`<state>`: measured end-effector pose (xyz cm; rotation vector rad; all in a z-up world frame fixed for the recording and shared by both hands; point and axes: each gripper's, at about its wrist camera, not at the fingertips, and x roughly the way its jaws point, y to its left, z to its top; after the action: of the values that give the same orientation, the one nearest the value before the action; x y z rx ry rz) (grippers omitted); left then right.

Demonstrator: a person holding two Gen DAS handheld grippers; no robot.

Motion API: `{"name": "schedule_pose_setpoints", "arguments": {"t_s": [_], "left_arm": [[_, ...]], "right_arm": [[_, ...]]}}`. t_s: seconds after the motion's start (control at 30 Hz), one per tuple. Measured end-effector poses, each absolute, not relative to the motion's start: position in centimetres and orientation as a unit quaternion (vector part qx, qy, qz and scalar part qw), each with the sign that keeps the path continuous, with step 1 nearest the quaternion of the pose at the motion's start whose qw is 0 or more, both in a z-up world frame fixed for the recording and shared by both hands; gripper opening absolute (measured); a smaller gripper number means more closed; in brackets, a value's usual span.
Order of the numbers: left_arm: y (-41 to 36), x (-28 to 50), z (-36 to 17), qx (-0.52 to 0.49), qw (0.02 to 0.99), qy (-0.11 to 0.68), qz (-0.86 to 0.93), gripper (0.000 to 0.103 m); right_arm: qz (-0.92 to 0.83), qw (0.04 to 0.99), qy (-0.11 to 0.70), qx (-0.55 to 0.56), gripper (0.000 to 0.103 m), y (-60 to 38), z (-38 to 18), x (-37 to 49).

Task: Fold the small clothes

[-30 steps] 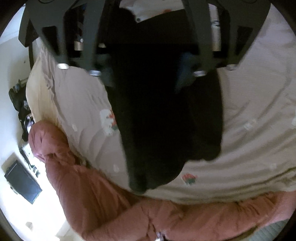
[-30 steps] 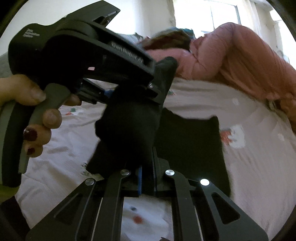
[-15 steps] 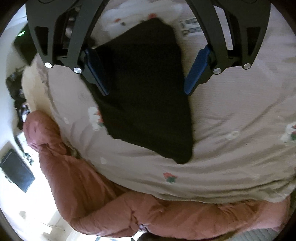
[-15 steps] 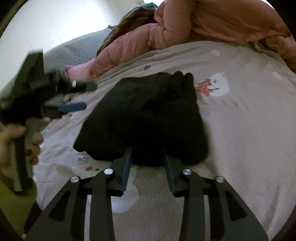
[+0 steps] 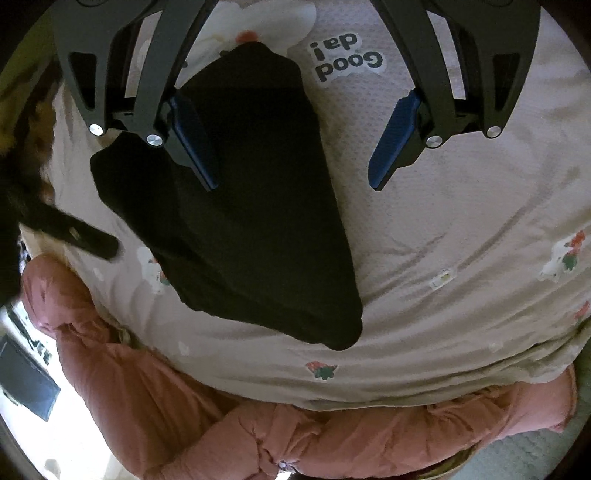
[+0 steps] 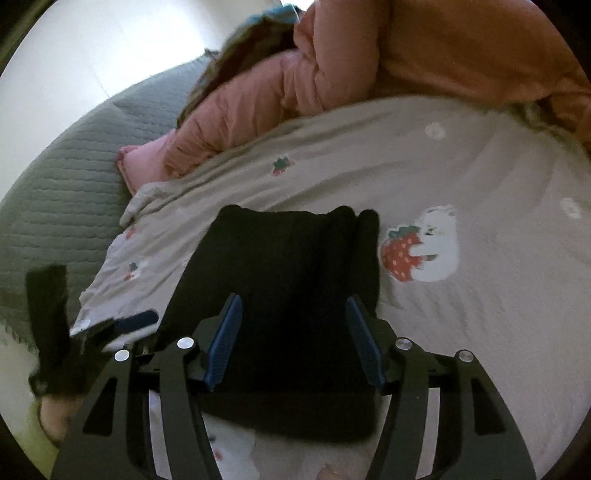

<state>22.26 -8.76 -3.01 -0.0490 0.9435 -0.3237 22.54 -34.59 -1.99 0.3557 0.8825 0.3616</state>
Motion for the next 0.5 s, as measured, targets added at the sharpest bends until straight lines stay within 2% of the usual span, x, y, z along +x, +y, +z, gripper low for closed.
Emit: {"name": "schedule_pose_setpoints", "arguments": {"t_s": [0.2, 0.3, 0.43, 0.47, 0.5], "left_arm": [[-8.9, 22.2, -2.9, -0.015, 0.879, 0.448, -0.162, 0.078], [-9.0, 22.2, -2.8, -0.012, 0.879, 0.447, -0.164, 0.078], [-9.1, 22.3, -2.8, -0.012, 0.879, 0.447, -0.166, 0.078], [-9.0, 22.3, -2.8, -0.013, 0.879, 0.447, -0.165, 0.078], [-9.1, 22.3, -2.8, -0.013, 0.879, 0.447, -0.165, 0.079]], "right_arm": [[0.171, 0.85, 0.458, 0.198, 0.057, -34.4, -4.2, 26.3], [0.174, 0.841, 0.472, 0.199, 0.051, -34.0, -5.0, 27.5], [0.174, 0.84, 0.474, 0.198, 0.051, -33.4, -5.6, 28.4], [0.173, 0.842, 0.473, 0.191, 0.048, -33.2, -5.6, 28.5], [0.177, 0.843, 0.473, 0.185, 0.038, -32.8, -5.6, 28.6]]}}
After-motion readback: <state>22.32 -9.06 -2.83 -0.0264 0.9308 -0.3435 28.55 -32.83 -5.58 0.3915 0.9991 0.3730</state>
